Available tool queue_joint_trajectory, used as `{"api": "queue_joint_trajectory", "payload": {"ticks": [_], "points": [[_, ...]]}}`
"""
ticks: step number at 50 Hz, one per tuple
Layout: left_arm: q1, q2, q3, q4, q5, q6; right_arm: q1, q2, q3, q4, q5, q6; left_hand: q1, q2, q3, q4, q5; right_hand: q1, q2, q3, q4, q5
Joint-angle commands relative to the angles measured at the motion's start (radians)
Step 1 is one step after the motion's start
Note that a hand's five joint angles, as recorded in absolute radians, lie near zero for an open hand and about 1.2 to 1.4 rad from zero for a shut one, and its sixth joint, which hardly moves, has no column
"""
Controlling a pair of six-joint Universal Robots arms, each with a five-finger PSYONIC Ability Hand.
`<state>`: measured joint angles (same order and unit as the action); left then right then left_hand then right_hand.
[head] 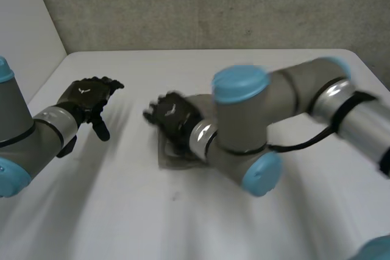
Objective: Fold the towel.
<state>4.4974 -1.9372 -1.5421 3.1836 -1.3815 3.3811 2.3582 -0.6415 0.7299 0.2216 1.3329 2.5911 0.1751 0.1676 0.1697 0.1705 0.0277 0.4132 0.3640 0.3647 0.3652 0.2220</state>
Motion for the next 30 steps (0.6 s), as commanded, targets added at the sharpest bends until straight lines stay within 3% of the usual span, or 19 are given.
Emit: {"api": "queue_joint_trajectory", "payload": {"ticks": [1, 6, 12, 17, 23, 30], "points": [[-0.037, 0.000, 0.077, -0.007, -0.005, -0.023, -0.123, -0.247, 0.226, -0.117, -0.001, 0.288, 0.021, 0.028, 0.026, 0.025, -0.006, -0.239, -0.189, -0.190, -0.191, -0.222], [-0.119, -0.014, 0.177, -0.011, -0.008, -0.147, -0.232, -0.372, 0.408, -0.159, 0.002, 0.348, 0.035, 0.043, 0.041, 0.040, 0.008, -0.239, -0.189, -0.190, -0.191, -0.222], [-0.188, -0.066, 0.267, -0.014, -0.013, -0.250, -0.313, -0.386, 0.465, -0.154, 0.002, 0.452, 0.047, 0.055, 0.053, 0.052, 0.020, -0.239, -0.189, -0.190, -0.191, -0.222], [-0.325, -0.215, 0.413, -0.068, -0.019, -0.347, -0.387, -0.385, 0.477, -0.137, 0.002, 0.575, 0.056, 0.063, 0.061, 0.061, 0.029, -0.239, -0.189, -0.190, -0.191, -0.222], [-0.368, -0.312, 0.490, -0.097, -0.027, -0.365, -0.407, -0.376, 0.480, -0.126, -0.003, 0.600, 0.056, 0.063, 0.061, 0.061, 0.029, -0.239, -0.189, -0.190, -0.191, -0.222], [-0.372, -0.428, 0.560, -0.100, -0.122, -0.356, -0.392, -0.333, 0.448, -0.125, -0.008, 0.600, 0.059, 0.066, 0.064, 0.064, 0.032, -0.239, -0.189, -0.190, -0.191, -0.222]]}}
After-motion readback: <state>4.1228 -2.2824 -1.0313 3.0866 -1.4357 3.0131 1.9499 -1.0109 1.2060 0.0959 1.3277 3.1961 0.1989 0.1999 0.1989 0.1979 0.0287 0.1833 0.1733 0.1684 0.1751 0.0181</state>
